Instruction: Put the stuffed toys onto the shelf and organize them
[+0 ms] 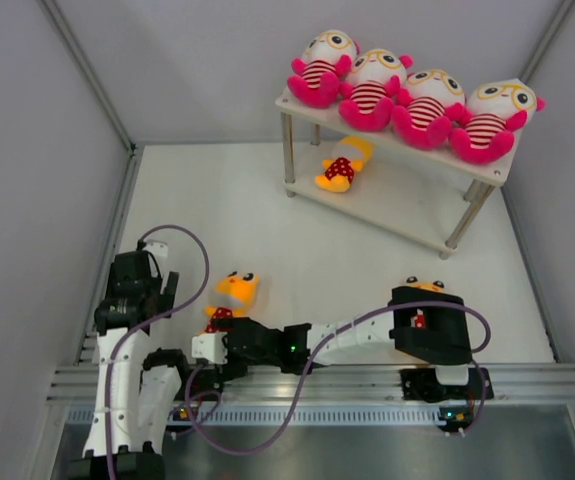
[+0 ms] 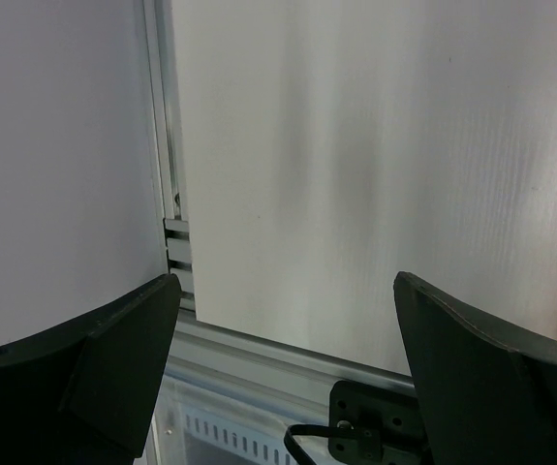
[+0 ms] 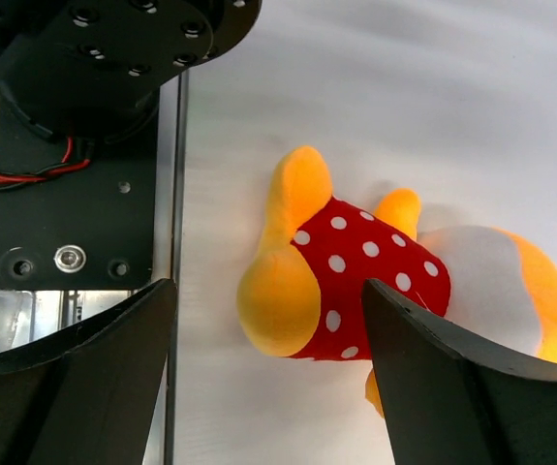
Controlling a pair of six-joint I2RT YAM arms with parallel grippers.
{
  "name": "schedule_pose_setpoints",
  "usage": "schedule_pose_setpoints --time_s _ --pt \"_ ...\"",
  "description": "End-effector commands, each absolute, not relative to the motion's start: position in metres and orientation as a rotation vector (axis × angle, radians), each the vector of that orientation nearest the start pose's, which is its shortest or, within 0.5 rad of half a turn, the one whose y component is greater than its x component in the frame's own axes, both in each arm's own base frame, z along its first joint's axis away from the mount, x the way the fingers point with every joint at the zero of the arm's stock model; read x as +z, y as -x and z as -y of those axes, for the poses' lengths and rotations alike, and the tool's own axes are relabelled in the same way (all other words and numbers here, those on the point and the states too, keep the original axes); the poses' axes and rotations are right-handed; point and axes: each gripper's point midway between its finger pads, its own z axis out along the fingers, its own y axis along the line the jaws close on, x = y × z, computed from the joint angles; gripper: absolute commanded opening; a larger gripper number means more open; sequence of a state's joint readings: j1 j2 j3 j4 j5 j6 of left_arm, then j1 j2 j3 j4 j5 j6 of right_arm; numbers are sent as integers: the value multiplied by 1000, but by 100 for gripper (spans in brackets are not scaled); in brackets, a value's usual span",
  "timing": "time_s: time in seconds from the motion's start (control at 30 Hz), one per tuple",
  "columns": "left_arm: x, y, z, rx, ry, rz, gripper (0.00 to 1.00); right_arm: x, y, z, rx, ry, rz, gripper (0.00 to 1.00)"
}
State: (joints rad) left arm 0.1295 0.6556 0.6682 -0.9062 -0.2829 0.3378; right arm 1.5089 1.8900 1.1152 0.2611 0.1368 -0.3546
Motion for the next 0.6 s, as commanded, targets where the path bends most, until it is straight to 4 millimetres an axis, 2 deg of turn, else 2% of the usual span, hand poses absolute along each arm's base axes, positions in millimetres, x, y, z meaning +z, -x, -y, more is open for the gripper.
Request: schedule_pose_setpoints --time_s 0.0,0.07,0.13,0.17,0.2,0.23,0.27,0.3,0.37,0.43,0.47,0.53,0.57 --pt "132 -175 -88 568 -92 -2439 98 113 -82 -526 557 1573 -1292 78" --pt "132 -176 -87 561 -92 -2438 98 98 -87 -523 531 1589 -1317 77" --pt "133 -177 -87 559 -94 -2430 98 81 -95 -516 495 1603 -1366 69" --pt "135 -177 -86 556 -94 -2424 98 72 -104 -513 478 1606 -1394 61" --pt "134 -177 -85 551 -102 -2423 98 68 -104 -511 487 1612 -1407 38" --pt "134 -178 -85 548 -108 -2426 98 68 -104 -511 503 1619 -1401 27" --pt "133 -178 -85 548 -109 -2429 98 74 -103 -512 525 1626 -1382 20" --pt "133 -178 -85 548 -109 -2429 98 81 -98 -515 553 1652 -1342 1" --pt "133 -179 -84 540 -112 -2429 98 108 -95 -513 575 1639 -1306 0" --pt "134 -180 -83 534 -115 -2427 98 130 -102 -505 551 1617 -1274 0" --pt "134 -180 -83 533 -112 -2425 98 162 -110 -496 554 1559 -1247 0" --pt "135 -181 -82 526 -116 -2421 98 173 -125 -470 520 1541 -1251 0" --pt "135 -182 -81 518 -108 -2418 98 186 -145 -443 486 1513 -1268 0"
